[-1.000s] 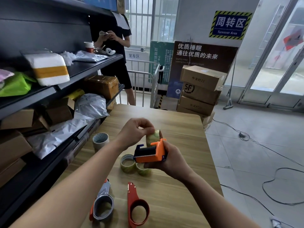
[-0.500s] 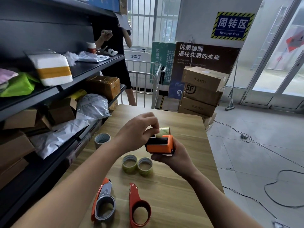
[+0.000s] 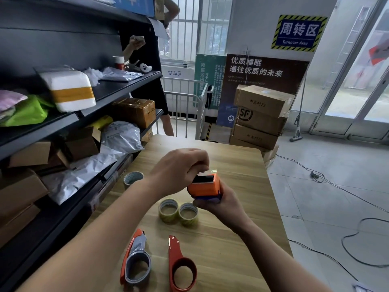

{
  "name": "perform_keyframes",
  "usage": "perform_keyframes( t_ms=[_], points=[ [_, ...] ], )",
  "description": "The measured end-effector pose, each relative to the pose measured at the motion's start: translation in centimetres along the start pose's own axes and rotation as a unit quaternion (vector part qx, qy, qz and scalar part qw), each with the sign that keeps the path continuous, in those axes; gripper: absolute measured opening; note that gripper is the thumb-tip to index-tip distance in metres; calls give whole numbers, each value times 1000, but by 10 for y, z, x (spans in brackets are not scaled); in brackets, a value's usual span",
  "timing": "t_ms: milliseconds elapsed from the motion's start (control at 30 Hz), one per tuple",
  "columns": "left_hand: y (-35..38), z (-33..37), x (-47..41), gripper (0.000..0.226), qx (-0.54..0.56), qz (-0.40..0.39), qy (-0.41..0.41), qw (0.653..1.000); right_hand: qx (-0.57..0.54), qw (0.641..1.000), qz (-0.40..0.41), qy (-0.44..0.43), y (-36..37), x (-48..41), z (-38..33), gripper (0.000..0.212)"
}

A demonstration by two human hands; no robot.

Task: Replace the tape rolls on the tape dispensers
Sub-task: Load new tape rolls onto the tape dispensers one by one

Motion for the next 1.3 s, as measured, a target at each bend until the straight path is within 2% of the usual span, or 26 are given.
perform_keyframes(
  t_ms=[333,500,633,833,1133,1300],
  points=[
    [-9,-6,-2,11,1,22,5,1000,1,999,-2,33,-5,1,20,34],
    [-17,-17,1,9,7,65,-13,998,21,999,-11,49,-5,0,29,31],
    [-25,-16,0,7,9,102,-14,995,26,996,-51,69,5,7,40,40],
    [-35,-20,-5,7,5,119,-25,993,-6,995,-44,88,3,18,54,18],
    [-33,-32,-4,8,2,135,-65,989,-19,992,-21,121,-6,22,68,38],
    [-38,-31,-9,7,0,150,-58,987,-13,988,-41,147,-2,23,75,35]
  ],
)
Point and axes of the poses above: each hand's wrist, its own x-axis away from the middle knuckle, its own y-axis out of the palm, z = x × y, the point moved 10 cm from there along -x, towards the middle knuckle, and after that the axes turned 3 degrees about -z, right-handed, at the moved point
